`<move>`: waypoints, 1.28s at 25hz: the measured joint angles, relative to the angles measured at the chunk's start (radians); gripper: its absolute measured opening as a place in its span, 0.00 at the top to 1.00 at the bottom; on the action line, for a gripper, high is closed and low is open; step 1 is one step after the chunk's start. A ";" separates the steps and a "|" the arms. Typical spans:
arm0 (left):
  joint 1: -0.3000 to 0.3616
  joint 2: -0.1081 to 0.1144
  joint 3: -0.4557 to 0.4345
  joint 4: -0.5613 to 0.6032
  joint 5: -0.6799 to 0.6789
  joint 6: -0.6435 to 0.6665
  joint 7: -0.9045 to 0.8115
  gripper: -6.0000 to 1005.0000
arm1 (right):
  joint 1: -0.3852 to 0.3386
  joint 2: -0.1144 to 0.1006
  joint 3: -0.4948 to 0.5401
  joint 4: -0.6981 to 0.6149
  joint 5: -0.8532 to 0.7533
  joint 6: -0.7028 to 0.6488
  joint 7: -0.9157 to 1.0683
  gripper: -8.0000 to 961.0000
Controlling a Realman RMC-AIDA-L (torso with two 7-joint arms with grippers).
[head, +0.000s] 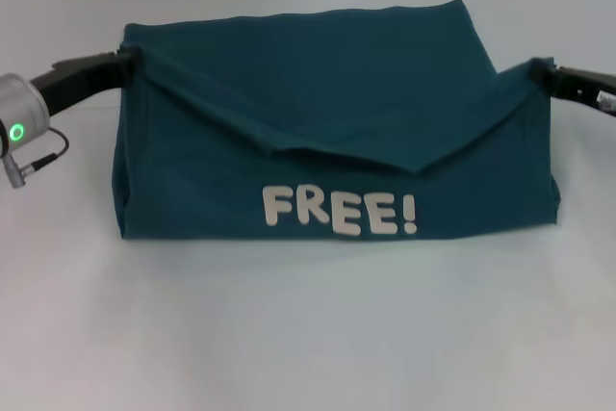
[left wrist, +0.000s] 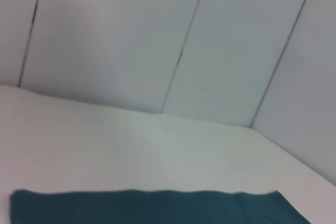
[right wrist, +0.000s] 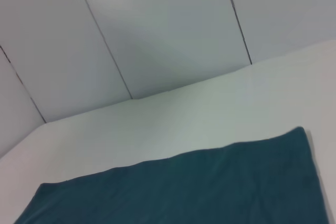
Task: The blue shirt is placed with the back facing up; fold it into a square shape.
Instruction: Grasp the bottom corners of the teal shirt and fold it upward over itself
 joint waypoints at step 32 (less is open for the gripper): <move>-0.010 -0.003 -0.001 -0.075 -0.103 -0.113 0.123 0.97 | 0.030 0.000 -0.044 0.053 0.104 0.187 -0.094 0.82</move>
